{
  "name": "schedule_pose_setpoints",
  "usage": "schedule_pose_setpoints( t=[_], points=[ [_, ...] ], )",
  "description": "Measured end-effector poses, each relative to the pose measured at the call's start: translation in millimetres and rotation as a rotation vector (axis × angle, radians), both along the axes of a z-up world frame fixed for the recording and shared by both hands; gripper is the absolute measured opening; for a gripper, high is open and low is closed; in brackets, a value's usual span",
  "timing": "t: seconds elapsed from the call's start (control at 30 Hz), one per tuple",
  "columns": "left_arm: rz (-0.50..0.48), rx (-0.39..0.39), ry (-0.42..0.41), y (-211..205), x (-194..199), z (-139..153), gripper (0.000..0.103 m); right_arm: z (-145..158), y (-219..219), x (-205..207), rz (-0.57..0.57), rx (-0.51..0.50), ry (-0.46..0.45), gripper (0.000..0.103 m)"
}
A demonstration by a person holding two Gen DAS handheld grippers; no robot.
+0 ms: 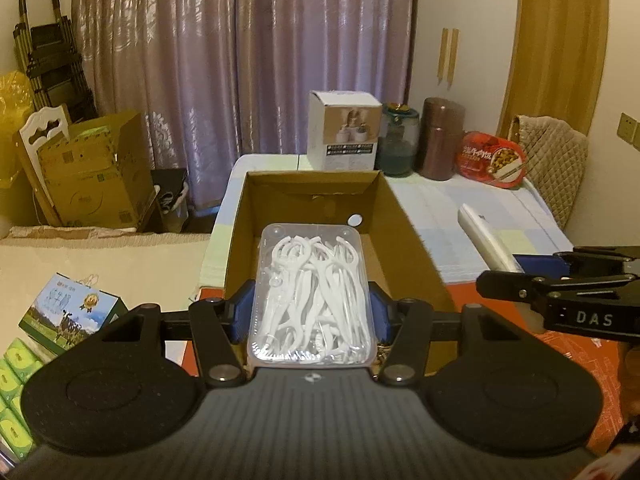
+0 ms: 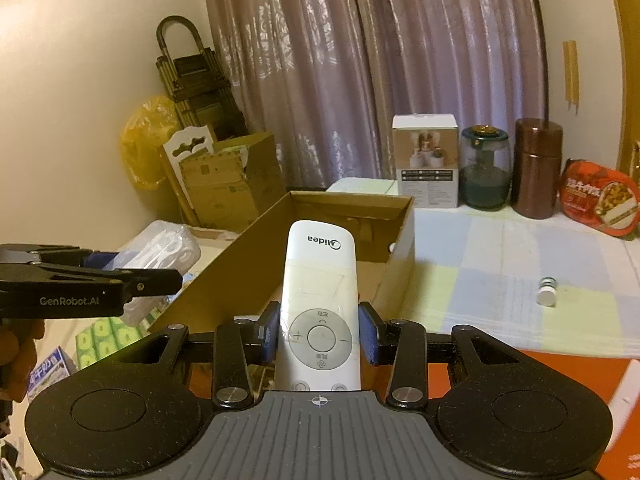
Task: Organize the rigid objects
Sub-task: 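Carry the floss pick box and white remote over the cardboard box with both tools, then open the left tool to drop the floss box while the right tool releases the remote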
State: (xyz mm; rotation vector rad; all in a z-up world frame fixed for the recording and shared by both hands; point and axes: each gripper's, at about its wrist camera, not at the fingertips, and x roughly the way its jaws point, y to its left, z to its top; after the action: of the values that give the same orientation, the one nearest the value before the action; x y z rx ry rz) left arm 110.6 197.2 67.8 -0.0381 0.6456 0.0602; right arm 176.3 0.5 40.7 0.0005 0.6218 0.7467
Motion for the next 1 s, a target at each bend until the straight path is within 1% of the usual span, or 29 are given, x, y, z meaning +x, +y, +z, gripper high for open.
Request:
schedule_pose_setpoints(
  t=[0.17, 0.37, 0.57, 1.0],
  points=[
    [-0.003, -0.003, 0.025, 4.2, 13.2, -16.4, 0.052, -20.3, 13.0, 15.3, 0.007, 0.019, 0.042, 0.037],
    [-0.004, -0.020, 0.046, 7.2, 30.7, -32.8, 0.052, -32.8, 32.1, 30.3, 0.019, -0.009, 0.058, 0.037],
    [-0.014, -0.025, 0.063, 8.1, 42.2, -43.1, 0.052, -42.3, 40.8, 42.4, 0.011, -0.041, 0.067, 0.037],
    [-0.009, -0.032, 0.087, 12.7, 52.3, -57.8, 0.052, -53.8, 55.5, 54.3, 0.034, -0.063, 0.089, 0.038]
  ],
)
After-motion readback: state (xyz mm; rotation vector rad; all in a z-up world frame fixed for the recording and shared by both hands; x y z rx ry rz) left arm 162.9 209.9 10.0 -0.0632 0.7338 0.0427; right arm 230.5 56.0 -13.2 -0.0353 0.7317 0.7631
